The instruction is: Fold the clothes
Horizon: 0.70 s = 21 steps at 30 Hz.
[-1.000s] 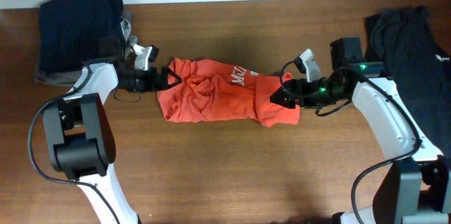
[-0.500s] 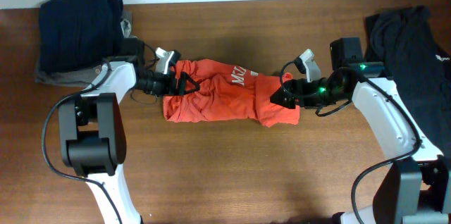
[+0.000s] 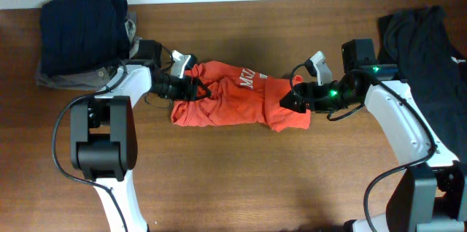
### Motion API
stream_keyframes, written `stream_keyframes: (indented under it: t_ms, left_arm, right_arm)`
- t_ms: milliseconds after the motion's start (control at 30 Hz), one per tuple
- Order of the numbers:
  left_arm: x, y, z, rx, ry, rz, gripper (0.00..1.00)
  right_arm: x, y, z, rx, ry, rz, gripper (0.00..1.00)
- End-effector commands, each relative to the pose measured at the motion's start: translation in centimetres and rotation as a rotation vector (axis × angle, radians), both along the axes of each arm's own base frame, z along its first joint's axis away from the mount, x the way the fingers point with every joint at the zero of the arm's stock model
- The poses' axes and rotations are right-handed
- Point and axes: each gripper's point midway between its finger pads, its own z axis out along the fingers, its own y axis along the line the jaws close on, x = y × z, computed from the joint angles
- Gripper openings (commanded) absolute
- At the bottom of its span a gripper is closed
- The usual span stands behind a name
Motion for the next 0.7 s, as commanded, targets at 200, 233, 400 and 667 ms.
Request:
stream_keyframes:
  t_ms: [200,233,400,667]
  left_arm:
    - [-4.3,3.6,-8.3,0.297,0.236,0.069,0.24]
    - [-4.3,4.0,-8.4,0.321,0.238,0.073,0.19]
    - [-3.8,7.9,-8.4,0.513,0.269,0.141,0.11]
    - [-1.2,14.4,-3.5,0.725,0.275,0.273,0.09]
  right_arm:
    - [-0.5,0.0,-0.4,-0.021,-0.006,0.036,0.82]
    - [-0.6,-0.1,-0.6,-0.034,-0.001,0.035,0.82]
    - [-1.0,-0.9,-1.3,-0.089,0.027,0.025,0.82]
    - [-1.2,-1.4,-1.8,-0.123,0.037,0.019,0.82]
